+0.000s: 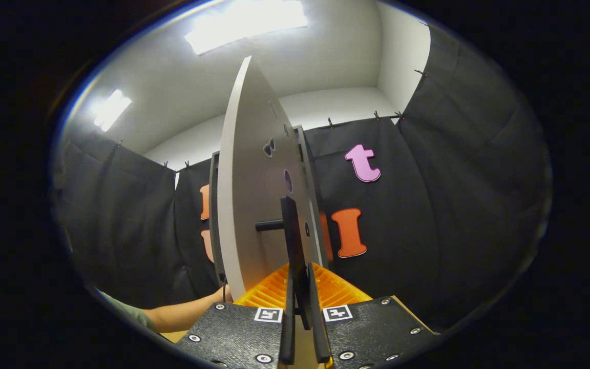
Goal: Open the cabinet door with the right hand, grasp the bottle in the cabinet with the left hand and place it on the coaster, then close the cabinet door with the right hand.
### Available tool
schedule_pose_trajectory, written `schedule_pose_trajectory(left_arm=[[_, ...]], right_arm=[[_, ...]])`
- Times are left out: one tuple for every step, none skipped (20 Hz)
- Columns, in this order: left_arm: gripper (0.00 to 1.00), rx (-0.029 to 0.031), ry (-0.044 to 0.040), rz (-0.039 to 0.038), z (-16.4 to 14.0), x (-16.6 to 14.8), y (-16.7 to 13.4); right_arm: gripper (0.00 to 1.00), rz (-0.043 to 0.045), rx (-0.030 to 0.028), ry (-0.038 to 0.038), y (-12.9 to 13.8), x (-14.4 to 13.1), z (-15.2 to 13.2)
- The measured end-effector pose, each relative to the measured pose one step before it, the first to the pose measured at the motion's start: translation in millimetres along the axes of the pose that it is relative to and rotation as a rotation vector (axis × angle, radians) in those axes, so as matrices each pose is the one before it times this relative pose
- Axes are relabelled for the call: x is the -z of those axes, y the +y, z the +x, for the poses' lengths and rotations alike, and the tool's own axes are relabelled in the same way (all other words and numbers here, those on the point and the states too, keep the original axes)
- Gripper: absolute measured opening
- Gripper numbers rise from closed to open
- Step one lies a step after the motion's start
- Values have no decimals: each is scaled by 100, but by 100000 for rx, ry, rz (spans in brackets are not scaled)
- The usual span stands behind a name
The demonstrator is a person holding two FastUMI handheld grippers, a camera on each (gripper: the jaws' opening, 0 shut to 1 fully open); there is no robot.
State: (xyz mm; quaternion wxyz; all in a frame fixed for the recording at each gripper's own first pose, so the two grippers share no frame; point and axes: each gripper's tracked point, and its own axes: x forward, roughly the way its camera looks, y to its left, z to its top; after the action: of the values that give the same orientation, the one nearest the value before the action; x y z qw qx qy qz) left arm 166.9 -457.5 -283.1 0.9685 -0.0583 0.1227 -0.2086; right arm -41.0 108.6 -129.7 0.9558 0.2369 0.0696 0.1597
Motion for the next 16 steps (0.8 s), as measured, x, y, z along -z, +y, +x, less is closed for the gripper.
schedule_pose_trajectory(left_arm=[[86,569,314,-386,-252,-19,-50],[85,739,107,-472,-40,-75,-81],[84,573,-222,-380,-296,-198,-57],[84,252,-491,-24,-525,-260,48],[81,36,-316,522,-712,-242,109],[83,-191,-513,612,-1155,-220,103],[83,-7,-49,533,-844,-173,126],[81,384,-175,166,-655,-19,152],[83,221,-336,307,-797,-49,137],[85,-47,-293,202,-820,83,329],[83,116,-175,297,-900,99,287],[85,-355,123,3,-843,205,362],[83,-23,530,-990,-829,339,366],[83,361,726,-1374,-808,391,288],[83,-391,-886,-341,-940,-38,510],[83,-728,-885,-199,-765,-163,704]], right_arm=[[14,1027,-548,79,15,57,-54],[14,746,-803,146,114,64,61],[14,154,-347,24,6,0,48],[14,-477,425,-9,-143,-6,32],[14,-942,1416,-140,-279,-94,-122],[4,-692,1235,160,-139,-8,-106],[17,-214,655,129,38,19,-15],[11,7,565,317,-99,29,-92],[15,-178,615,386,-135,-101,25],[26,-403,1070,309,-212,-3,-30],[23,-810,1288,292,-279,3,0],[24,-553,997,346,-168,104,-150],[29,-372,545,216,-120,-9,-87],[31,-779,445,229,-22,-11,-92],[34,-730,645,120,-205,-68,-113],[36,-689,637,226,-130,-48,55]])
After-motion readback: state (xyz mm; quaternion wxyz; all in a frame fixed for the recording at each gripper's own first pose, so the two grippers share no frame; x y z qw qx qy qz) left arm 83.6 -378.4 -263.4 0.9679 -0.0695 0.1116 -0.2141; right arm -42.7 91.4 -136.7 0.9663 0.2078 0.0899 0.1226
